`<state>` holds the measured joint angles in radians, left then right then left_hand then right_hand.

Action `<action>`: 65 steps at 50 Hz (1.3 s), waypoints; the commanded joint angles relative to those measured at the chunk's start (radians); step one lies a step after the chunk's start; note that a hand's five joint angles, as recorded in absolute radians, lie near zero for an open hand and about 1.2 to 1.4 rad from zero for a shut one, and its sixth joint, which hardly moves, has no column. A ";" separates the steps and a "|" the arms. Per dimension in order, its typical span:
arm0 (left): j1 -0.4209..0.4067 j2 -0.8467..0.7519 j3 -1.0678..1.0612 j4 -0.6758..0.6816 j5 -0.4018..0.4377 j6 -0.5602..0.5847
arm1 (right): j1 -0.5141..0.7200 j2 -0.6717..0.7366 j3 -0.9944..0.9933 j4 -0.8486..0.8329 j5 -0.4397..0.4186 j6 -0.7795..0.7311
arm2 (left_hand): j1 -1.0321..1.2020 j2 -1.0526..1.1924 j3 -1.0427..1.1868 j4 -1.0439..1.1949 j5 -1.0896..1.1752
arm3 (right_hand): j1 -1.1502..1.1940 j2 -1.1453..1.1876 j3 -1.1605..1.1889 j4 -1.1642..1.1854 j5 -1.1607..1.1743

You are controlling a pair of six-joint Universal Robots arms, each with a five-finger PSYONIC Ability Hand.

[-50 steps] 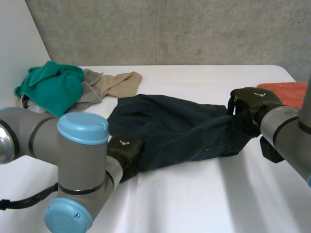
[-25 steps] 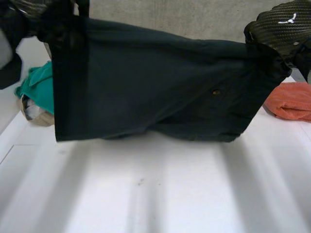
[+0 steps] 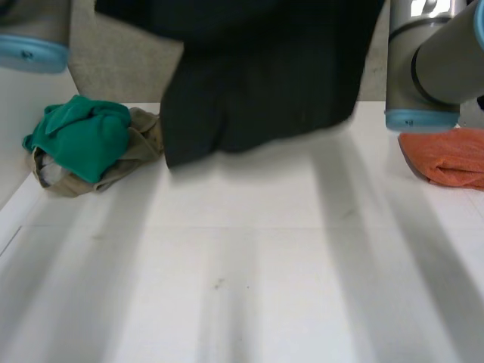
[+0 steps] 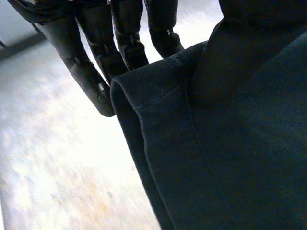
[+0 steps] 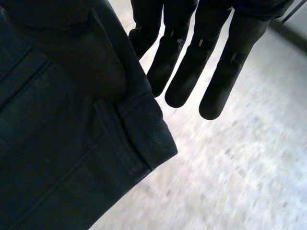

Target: Fold the laundry.

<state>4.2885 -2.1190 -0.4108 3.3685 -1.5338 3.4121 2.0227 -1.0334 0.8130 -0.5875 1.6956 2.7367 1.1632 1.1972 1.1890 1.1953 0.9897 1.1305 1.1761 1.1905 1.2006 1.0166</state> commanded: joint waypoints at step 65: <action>-0.076 0.134 -0.946 -0.433 0.087 0.275 | -0.148 -0.349 0.917 1.060 -0.336 -0.402 | -0.768 -0.802 -0.794 -0.800 -0.769 | 0.266 0.220 0.206 0.196 0.205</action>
<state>4.1216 -1.8516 -1.4666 2.7477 -1.5378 3.6615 1.8662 -1.3896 1.7136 0.5500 1.3532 2.2856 0.2339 0.2408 0.2371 0.2363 0.0685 1.1305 1.1761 1.1905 1.2007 1.0165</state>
